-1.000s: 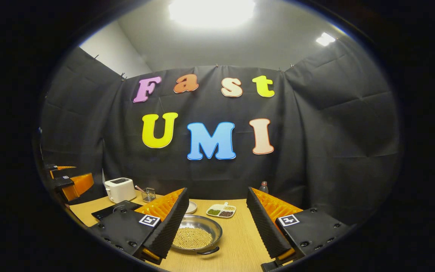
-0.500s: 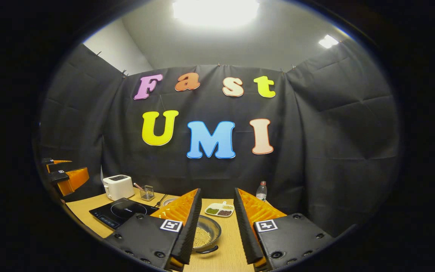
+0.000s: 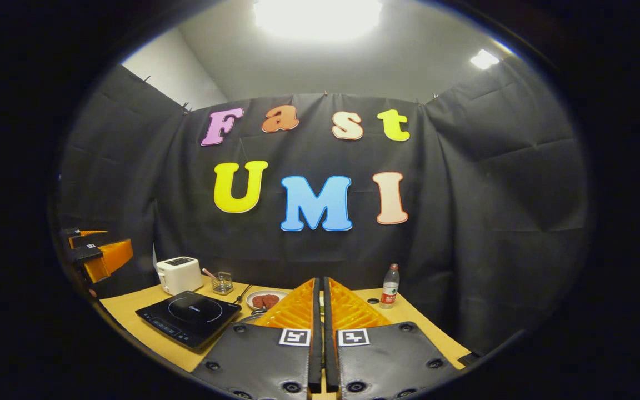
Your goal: First push the handle of the pot to place it horizontally, then grasp the pot with both hands and set it on the induction cooktop.
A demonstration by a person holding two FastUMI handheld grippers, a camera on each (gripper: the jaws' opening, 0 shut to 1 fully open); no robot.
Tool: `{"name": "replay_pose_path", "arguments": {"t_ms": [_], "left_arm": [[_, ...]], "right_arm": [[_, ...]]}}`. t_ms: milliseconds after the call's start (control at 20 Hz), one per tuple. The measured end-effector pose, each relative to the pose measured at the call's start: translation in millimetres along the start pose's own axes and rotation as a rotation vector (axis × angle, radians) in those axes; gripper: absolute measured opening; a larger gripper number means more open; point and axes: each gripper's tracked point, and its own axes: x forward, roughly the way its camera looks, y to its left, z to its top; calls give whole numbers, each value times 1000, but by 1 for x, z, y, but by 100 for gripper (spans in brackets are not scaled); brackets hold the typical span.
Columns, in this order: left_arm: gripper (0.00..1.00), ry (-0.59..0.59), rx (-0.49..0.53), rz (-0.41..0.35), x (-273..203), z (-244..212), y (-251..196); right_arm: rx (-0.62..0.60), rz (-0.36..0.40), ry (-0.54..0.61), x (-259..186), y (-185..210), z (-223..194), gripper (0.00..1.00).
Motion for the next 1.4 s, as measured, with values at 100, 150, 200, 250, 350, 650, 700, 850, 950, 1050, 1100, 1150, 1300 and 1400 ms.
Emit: {"name": "replay_pose_path", "arguments": {"t_ms": [100, 150, 200, 250, 350, 650, 700, 850, 950, 1050, 1100, 1150, 1300, 1400], "left_arm": [[87, 3, -9, -2, 0, -2, 5], [87, 4, -8, 1, 1, -3, 9], [87, 0, -7, 3, 1, -2, 13], [86, -5, -5, 4, 2, 0, 17], [86, -12, 1, 3, 4, 0, 28], [86, -7, -18, -2, 10, -11, 56], [86, -11, -23, -2, 12, -12, 60], [86, -6, -33, 5, 12, -17, 71], [86, -8, -40, 9, 13, -17, 74], [87, -4, -34, 12, 14, -19, 75], [86, -2, -29, 16, 15, -20, 75], [86, -1, -28, 22, 16, -21, 76], [86, 9, -30, 41, 21, -27, 73], [86, 13, -33, 60, 29, -29, 70]], "right_arm": [[-5, -13, 9, 9, -3, -6, 4], [5, 1, 16, -1, 4, -5, 2], [8, 0, 24, 3, 8, -9, 2], [6, -1, 30, 0, 11, -10, 2], [8, 4, 42, 1, 20, -16, 2], [-8, 49, 116, 5, 48, -47, 2], [-14, 53, 127, 6, 52, -52, 2], [-22, 78, 170, 8, 62, -68, 2], [-38, 97, 196, 10, 67, -78, 2], [-45, 121, 231, 12, 70, -90, 2], [-43, 135, 248, 14, 71, -96, 2], [-42, 147, 265, 15, 72, -103, 2], [-45, 190, 316, 22, 74, -122, 2], [-61, 224, 350, 27, 73, -137, 2]]}}
